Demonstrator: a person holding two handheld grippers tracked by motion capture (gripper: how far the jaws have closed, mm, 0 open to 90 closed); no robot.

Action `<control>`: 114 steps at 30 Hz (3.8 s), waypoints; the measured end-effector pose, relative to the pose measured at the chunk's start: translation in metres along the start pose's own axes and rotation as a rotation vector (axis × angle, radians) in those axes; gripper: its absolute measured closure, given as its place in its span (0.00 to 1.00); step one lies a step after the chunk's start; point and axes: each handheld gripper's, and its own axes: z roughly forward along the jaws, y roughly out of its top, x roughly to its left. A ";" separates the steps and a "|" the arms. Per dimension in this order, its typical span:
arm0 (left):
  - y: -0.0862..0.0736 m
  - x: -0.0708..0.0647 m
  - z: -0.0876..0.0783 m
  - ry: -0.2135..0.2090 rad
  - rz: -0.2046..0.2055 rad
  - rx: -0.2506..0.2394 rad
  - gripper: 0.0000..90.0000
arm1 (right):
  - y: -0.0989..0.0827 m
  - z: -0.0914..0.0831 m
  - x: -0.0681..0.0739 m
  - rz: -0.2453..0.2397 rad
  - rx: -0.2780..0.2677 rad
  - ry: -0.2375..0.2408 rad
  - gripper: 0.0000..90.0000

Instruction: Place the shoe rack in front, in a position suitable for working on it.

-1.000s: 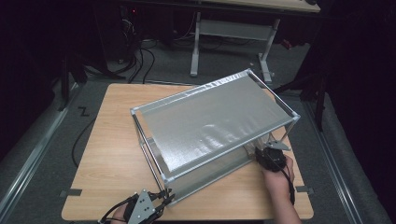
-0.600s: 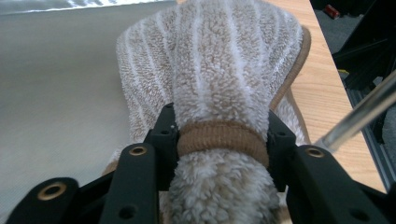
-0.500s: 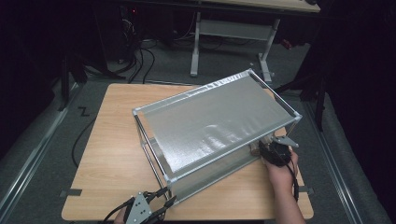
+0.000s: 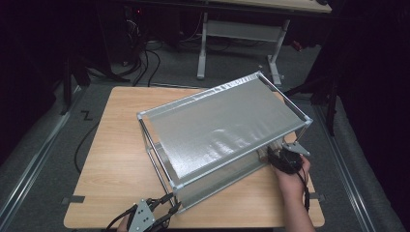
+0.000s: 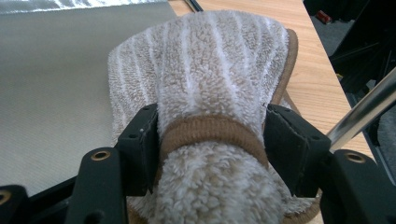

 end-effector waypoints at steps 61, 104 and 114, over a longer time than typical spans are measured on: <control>0.002 0.005 0.003 -0.032 -0.002 0.001 0.87 | -0.018 -0.027 0.086 -0.104 0.034 0.229 0.58; 0.003 0.005 0.004 -0.030 -0.008 0.000 0.87 | -0.032 -0.072 0.236 -0.379 0.043 0.573 0.53; 0.003 0.005 0.004 -0.028 -0.008 0.001 0.87 | -0.037 -0.082 0.255 -0.415 0.030 0.622 0.53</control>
